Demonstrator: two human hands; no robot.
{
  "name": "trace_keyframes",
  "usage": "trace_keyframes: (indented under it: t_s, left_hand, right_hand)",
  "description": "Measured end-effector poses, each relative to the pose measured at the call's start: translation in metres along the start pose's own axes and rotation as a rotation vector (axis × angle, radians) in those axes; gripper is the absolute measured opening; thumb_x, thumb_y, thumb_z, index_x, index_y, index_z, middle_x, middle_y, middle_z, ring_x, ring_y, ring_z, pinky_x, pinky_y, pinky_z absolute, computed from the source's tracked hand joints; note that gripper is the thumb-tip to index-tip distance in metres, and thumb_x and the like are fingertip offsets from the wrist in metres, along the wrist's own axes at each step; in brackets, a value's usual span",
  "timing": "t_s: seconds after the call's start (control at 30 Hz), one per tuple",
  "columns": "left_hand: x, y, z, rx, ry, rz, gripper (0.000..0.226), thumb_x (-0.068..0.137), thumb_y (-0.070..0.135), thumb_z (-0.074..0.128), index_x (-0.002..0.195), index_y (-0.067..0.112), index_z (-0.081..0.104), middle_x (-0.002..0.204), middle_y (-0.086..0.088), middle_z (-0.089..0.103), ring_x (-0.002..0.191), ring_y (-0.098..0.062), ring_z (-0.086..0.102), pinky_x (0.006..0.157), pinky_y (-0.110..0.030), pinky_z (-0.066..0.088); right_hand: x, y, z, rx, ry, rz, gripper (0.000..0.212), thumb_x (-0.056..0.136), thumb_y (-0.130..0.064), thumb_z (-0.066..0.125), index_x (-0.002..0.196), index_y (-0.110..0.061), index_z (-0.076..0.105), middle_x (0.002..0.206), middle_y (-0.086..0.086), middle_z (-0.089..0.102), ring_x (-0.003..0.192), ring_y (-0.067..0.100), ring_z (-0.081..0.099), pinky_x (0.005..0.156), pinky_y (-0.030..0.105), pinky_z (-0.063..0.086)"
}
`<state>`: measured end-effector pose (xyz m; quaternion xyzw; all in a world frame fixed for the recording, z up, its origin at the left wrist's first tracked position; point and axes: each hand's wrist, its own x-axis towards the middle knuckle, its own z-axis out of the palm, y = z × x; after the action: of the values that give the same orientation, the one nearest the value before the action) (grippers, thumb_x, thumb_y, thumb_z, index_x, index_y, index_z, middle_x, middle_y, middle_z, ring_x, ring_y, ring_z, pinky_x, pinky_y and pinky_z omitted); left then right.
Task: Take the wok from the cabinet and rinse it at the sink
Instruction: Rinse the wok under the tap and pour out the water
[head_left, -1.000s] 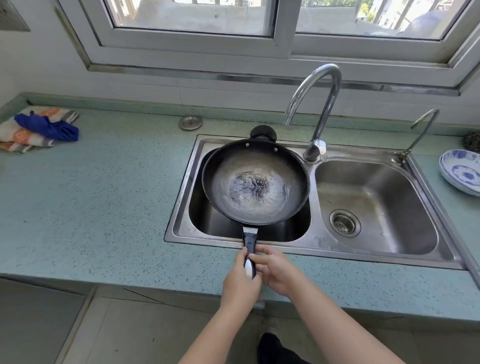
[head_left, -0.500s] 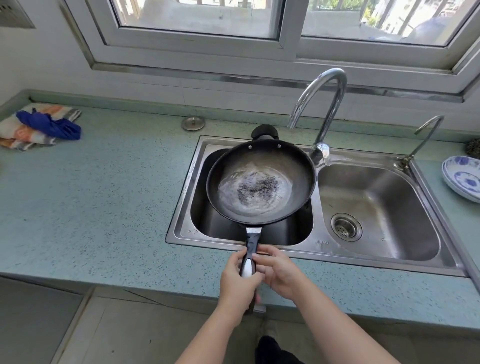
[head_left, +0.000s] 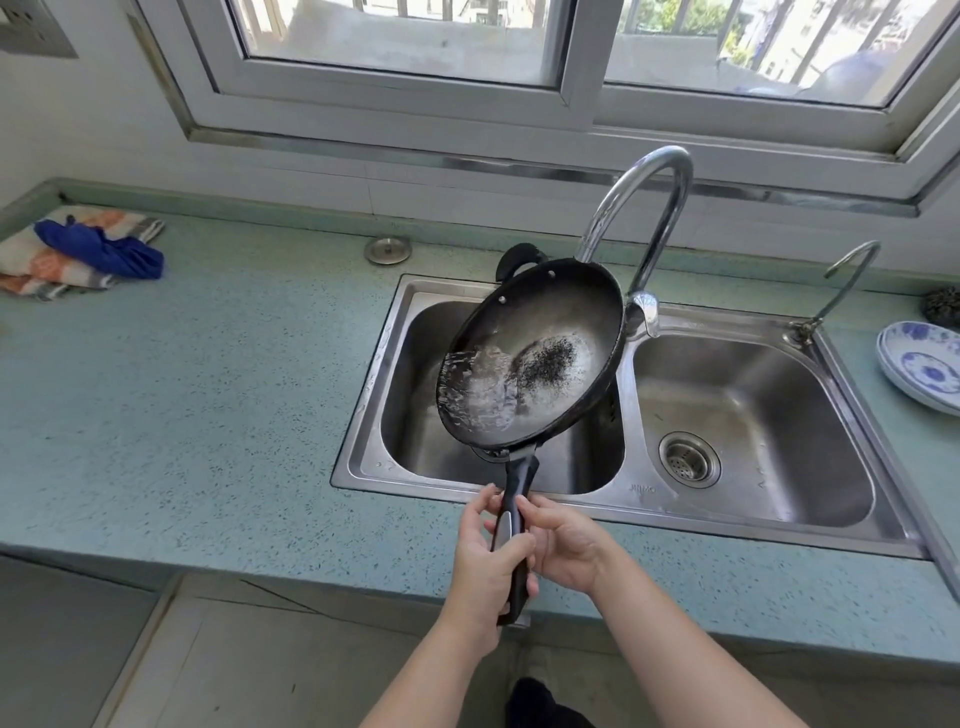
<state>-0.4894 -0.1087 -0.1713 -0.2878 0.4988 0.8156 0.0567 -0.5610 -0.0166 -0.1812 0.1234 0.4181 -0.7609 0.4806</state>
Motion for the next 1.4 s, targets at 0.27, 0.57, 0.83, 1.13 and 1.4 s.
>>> trace_keyframes:
  t_s: [0.27, 0.57, 0.83, 1.13, 1.4]
  left_hand:
    - [-0.003, 0.006, 0.005, -0.118, -0.059, -0.073, 0.059, 0.068, 0.007, 0.058, 0.121, 0.029, 0.044, 0.052, -0.004, 0.050, 0.032, -0.011, 0.041, 0.033, -0.017, 0.033]
    - [0.003, 0.009, -0.007, 0.054, -0.063, -0.246, 0.012, 0.089, 0.006, 0.050, 0.099, 0.014, 0.050, 0.056, -0.004, 0.051, 0.037, -0.012, 0.047, 0.040, -0.019, 0.040]
    - [0.003, -0.004, -0.008, 0.493, 0.169, -0.135, 0.030, 0.078, 0.006, 0.054, 0.105, 0.016, 0.047, 0.080, -0.008, 0.056, 0.049, -0.016, 0.052, 0.038, -0.020, 0.039]
    - [0.000, -0.016, -0.022, 0.407, 0.187, -0.122, 0.035, 0.075, -0.004, 0.050, 0.103, 0.016, 0.046, 0.065, -0.010, 0.048, 0.036, -0.015, 0.040, 0.032, -0.018, 0.031]
    - [-0.005, -0.019, -0.035, 0.334, 0.155, -0.115, 0.035, 0.077, -0.010, 0.045, 0.104, 0.012, 0.049, 0.049, -0.006, 0.042, 0.032, -0.014, 0.036, 0.034, -0.019, 0.030]
  right_hand:
    - [0.002, -0.005, 0.004, -0.018, 0.037, 0.005, 0.024, 0.085, -0.011, 0.051, 0.107, -0.006, 0.043, 0.074, 0.016, 0.067, 0.037, 0.018, 0.058, 0.032, 0.021, 0.045]
    - [0.011, -0.004, 0.004, -0.104, 0.084, 0.008, 0.005, 0.093, -0.001, 0.044, 0.091, -0.005, 0.045, 0.069, 0.013, 0.063, 0.050, 0.022, 0.063, 0.040, 0.026, 0.047]
    - [0.019, 0.001, 0.009, -0.106, 0.117, 0.015, 0.007, 0.093, 0.004, 0.042, 0.092, -0.002, 0.044, 0.078, 0.014, 0.055, 0.058, 0.026, 0.068, 0.057, 0.034, 0.058]
    - [0.024, 0.011, 0.010, -0.173, 0.151, 0.028, 0.011, 0.090, 0.008, 0.046, 0.091, -0.003, 0.046, 0.072, 0.011, 0.060, 0.063, 0.025, 0.065, 0.067, 0.032, 0.044]
    - [0.029, 0.021, 0.018, -0.251, 0.189, 0.021, 0.015, 0.087, 0.009, 0.050, 0.091, -0.005, 0.047, 0.071, 0.010, 0.061, 0.068, 0.025, 0.064, 0.064, 0.029, 0.044]
